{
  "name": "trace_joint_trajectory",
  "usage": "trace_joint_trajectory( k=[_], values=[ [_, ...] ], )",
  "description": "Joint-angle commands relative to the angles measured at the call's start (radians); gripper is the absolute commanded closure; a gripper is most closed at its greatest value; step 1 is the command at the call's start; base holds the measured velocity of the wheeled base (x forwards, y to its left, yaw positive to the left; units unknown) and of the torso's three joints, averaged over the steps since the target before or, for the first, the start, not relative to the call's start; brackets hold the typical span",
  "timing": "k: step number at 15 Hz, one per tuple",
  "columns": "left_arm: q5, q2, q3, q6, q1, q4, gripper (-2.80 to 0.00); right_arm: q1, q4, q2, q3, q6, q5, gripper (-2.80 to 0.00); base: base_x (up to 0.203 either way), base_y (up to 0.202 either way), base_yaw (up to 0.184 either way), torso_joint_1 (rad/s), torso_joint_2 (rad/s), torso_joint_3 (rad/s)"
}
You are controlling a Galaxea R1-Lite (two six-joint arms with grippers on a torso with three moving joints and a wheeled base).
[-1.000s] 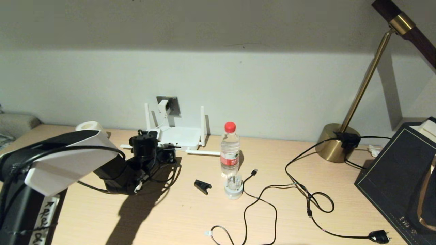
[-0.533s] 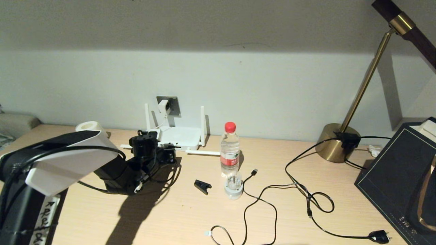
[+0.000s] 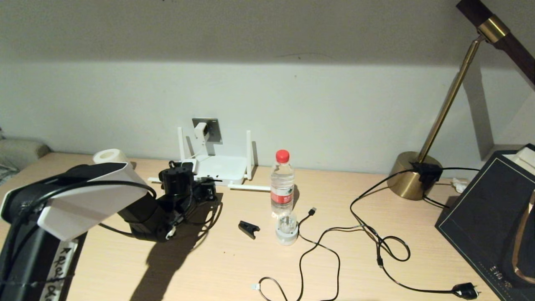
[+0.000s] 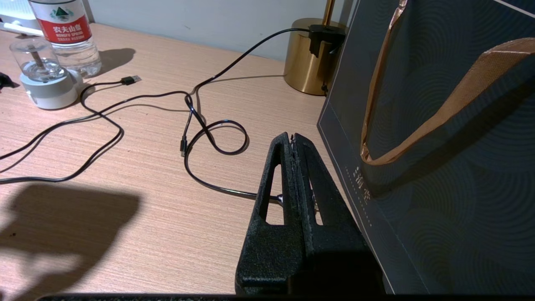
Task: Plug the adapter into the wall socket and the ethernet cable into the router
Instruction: Plug cable into router interface
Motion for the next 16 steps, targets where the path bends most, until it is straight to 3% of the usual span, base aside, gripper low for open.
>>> trace_joint_trajectory(
  k=[1, 16],
  values=[
    [0.001, 0.013, -0.004, 0.000, 0.000, -0.007, 0.00, 0.001, -0.001, 0.002, 0.023, 0.000, 0.001, 0.00, 0.000, 0.000, 0.000, 0.000, 0.00, 0.000],
    [0.001, 0.003, 0.029, 0.003, 0.000, -0.047, 0.00, -0.001, -0.001, 0.002, 0.023, -0.001, 0.001, 0.00, 0.000, 0.000, 0.000, 0.000, 0.00, 0.000]
  ],
)
